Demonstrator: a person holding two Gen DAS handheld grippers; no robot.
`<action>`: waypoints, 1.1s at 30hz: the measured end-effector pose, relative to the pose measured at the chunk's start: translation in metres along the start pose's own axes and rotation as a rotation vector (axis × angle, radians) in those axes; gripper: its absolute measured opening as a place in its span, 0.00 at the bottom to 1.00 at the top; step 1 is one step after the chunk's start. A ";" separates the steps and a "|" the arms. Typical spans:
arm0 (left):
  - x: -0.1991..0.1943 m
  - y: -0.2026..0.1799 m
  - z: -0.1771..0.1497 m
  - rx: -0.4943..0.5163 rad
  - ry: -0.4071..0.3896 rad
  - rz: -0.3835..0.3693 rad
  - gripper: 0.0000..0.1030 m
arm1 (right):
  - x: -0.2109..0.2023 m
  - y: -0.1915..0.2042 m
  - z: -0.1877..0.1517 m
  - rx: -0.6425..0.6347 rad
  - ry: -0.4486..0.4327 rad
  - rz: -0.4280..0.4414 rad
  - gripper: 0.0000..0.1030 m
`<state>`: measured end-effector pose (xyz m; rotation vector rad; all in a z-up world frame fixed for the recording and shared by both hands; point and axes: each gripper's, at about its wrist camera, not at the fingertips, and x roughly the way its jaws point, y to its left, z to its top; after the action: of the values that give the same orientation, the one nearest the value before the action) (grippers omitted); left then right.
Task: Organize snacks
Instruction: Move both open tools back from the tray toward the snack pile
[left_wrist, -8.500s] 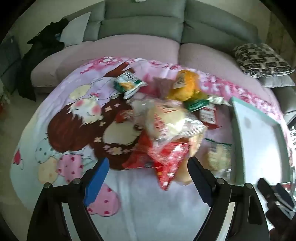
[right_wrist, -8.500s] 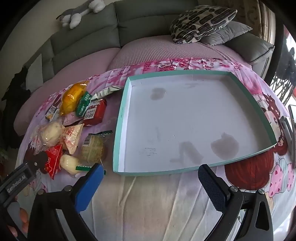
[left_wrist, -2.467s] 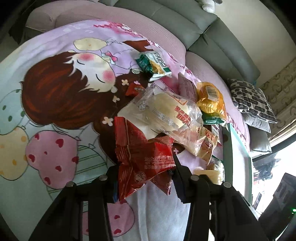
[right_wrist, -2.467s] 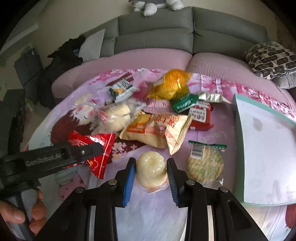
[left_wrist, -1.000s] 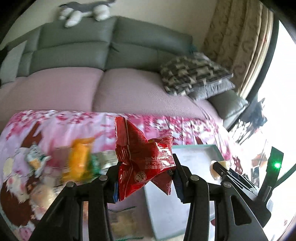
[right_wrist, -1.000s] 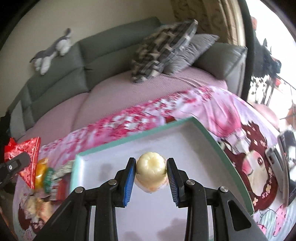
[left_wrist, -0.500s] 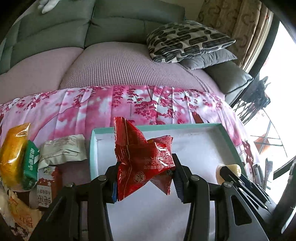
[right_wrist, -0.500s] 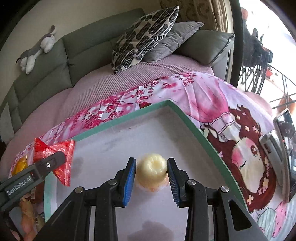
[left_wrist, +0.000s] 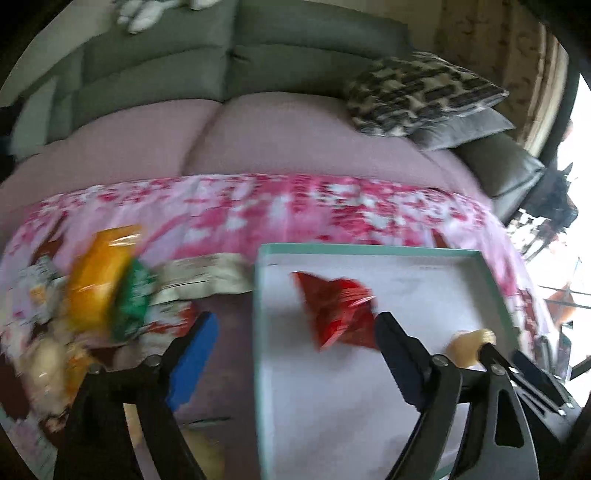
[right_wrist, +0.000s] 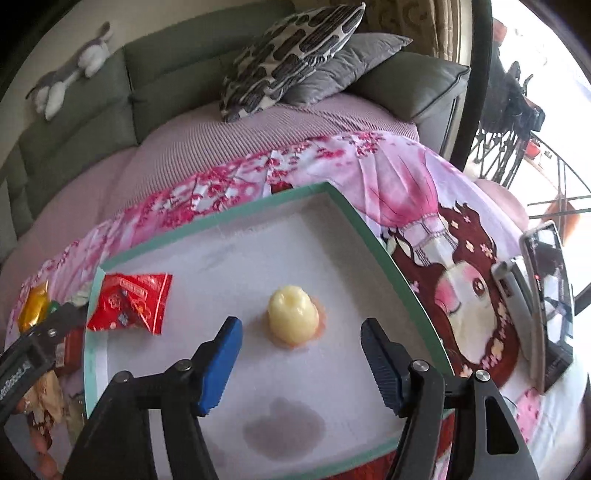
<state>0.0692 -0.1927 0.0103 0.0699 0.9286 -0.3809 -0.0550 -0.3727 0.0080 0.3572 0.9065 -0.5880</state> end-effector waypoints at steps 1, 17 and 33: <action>-0.004 0.005 -0.003 -0.003 -0.012 0.031 0.89 | -0.001 0.001 -0.001 -0.006 0.008 -0.002 0.75; -0.067 0.075 -0.034 -0.135 -0.158 0.203 0.99 | -0.020 0.040 -0.015 -0.099 0.000 0.025 1.00; -0.096 0.157 -0.058 -0.274 -0.154 0.316 1.00 | -0.030 0.125 -0.035 -0.231 0.023 0.177 1.00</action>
<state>0.0275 -0.0053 0.0352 -0.0624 0.7936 0.0356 -0.0145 -0.2457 0.0178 0.2322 0.9429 -0.3130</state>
